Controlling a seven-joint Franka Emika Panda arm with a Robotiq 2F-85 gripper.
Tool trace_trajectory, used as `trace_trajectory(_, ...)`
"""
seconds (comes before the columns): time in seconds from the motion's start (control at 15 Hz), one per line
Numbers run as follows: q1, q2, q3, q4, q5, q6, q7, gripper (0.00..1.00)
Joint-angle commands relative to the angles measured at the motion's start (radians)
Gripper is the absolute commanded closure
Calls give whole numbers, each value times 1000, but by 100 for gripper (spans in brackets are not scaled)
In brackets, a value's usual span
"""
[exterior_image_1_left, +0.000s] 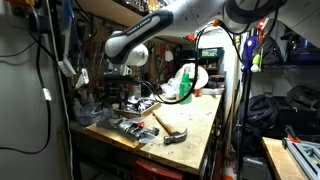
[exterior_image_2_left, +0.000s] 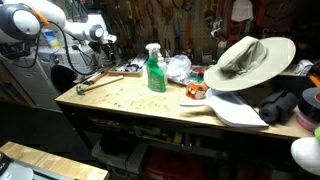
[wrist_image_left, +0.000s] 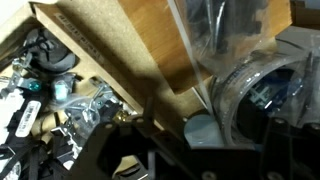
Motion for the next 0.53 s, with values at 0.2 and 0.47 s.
trace_trajectory(0.2,5,59,-10,80,26,-29,34,46)
trace_trajectory(0.47,2,70,-3,107,45,-26,39,85)
